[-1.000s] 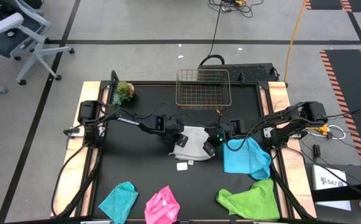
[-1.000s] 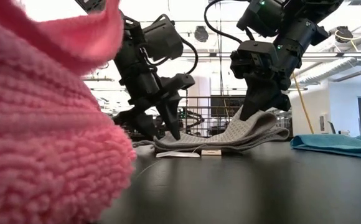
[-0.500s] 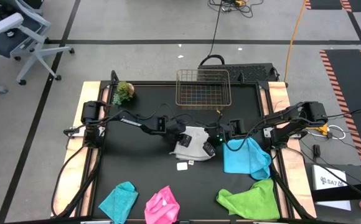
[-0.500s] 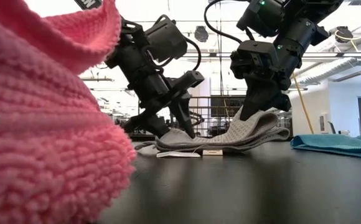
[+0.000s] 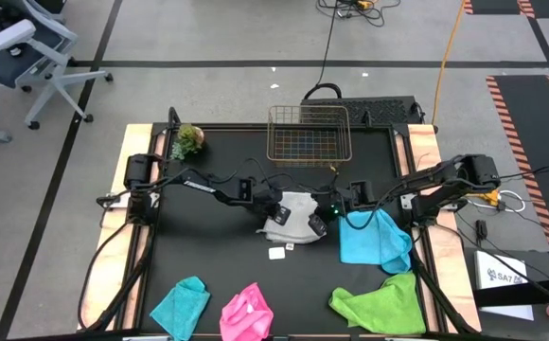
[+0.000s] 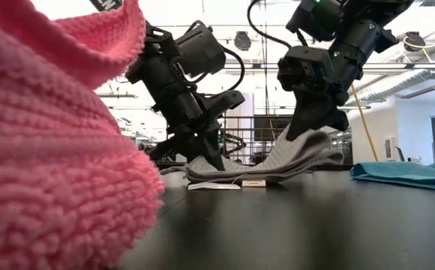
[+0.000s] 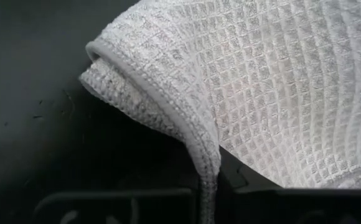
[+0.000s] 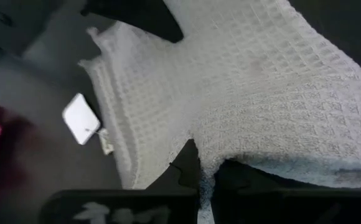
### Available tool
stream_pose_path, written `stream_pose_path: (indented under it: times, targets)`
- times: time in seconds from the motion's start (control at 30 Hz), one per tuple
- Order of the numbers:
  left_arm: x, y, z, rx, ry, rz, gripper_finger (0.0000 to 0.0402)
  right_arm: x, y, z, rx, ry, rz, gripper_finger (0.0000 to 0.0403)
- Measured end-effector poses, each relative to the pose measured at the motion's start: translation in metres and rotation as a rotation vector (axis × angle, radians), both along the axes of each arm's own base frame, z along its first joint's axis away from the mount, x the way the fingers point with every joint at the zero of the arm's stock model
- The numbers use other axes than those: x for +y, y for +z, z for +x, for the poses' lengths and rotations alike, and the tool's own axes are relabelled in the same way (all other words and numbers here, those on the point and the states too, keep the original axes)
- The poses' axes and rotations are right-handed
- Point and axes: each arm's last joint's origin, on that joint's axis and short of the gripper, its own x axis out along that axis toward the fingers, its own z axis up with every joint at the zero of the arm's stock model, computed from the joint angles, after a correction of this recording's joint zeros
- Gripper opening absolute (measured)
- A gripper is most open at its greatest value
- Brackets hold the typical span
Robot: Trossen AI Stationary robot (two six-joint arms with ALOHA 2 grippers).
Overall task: Fold microfiber towels
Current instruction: Put the gray towel into the wire basket
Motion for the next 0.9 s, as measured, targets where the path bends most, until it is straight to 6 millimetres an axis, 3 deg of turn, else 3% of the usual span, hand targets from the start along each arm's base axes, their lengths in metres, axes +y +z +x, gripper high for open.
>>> stream_pose_path:
  times: [0.37,0.57,0.7,0.9]
  targets:
    - [0.011,0.069,-0.013,-0.188,0.065,0.121,0.0006,-0.006,0.033,-0.009,-0.146,-0.02,-0.034,0.0]
    - [0.024,0.102,-0.025,-0.281,0.09,0.21,0.0006,-0.021,0.074,-0.001,-0.274,0.004,-0.133,0.0]
    - [0.038,0.124,-0.035,-0.334,0.11,0.284,0.0006,-0.038,0.101,0.003,-0.285,0.014,-0.24,0.0]
    - [0.073,0.176,-0.037,-0.385,0.105,0.431,0.0006,-0.076,0.127,-0.002,-0.262,-0.029,-0.357,0.0]
